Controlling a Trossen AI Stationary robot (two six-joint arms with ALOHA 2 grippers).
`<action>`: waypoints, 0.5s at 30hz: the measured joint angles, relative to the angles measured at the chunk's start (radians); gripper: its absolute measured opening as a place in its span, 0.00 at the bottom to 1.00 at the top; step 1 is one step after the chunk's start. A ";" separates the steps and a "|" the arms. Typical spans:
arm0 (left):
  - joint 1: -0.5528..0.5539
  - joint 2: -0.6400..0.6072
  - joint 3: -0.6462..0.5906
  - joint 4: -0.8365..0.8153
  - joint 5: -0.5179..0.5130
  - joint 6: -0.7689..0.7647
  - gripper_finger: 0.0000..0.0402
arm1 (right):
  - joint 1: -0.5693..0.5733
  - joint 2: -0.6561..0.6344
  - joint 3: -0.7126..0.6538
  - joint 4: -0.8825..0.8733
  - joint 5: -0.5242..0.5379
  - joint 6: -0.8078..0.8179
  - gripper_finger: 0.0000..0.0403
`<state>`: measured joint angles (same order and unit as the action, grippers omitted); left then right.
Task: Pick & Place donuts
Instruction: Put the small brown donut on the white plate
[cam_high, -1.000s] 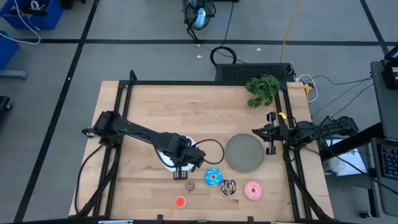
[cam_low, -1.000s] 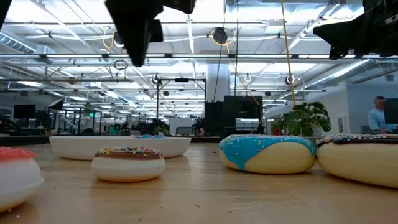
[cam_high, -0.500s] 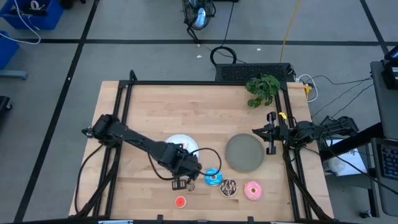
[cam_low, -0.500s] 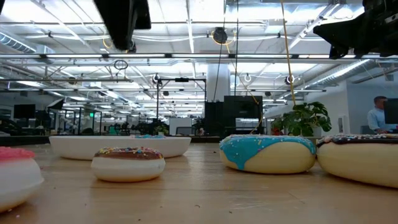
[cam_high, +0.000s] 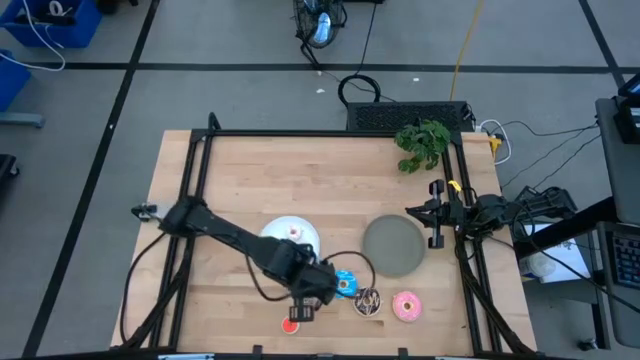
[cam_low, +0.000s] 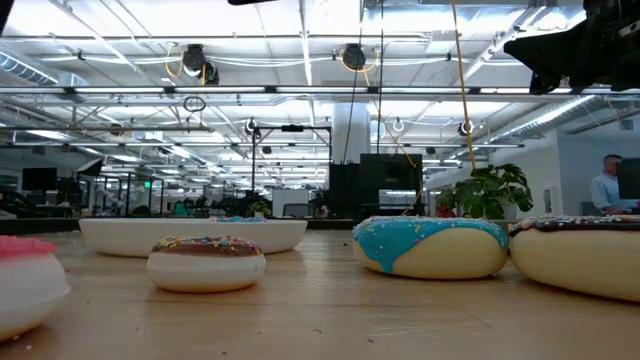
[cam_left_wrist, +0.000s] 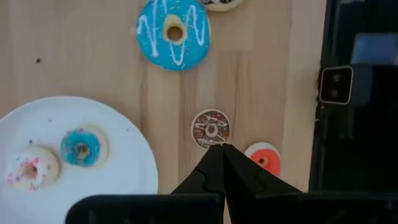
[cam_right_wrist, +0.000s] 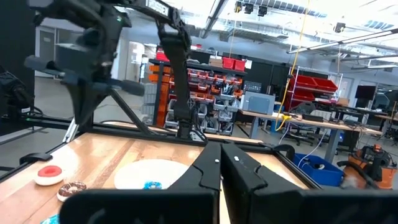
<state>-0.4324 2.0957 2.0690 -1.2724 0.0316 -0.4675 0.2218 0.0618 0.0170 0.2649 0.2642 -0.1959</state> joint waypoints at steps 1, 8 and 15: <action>-0.003 0.027 0.034 -0.027 0.001 0.009 0.00 | 0.000 0.000 0.000 -0.001 0.000 0.000 0.00; -0.025 0.136 0.151 -0.112 -0.006 0.041 0.00 | 0.000 0.000 0.000 -0.005 0.000 0.000 0.00; -0.028 0.139 0.152 -0.118 -0.039 0.057 0.00 | 0.000 0.000 0.000 -0.006 0.000 0.000 0.00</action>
<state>-0.4606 2.2345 2.2208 -1.3907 -0.0076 -0.4108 0.2218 0.0620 0.0170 0.2584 0.2638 -0.1955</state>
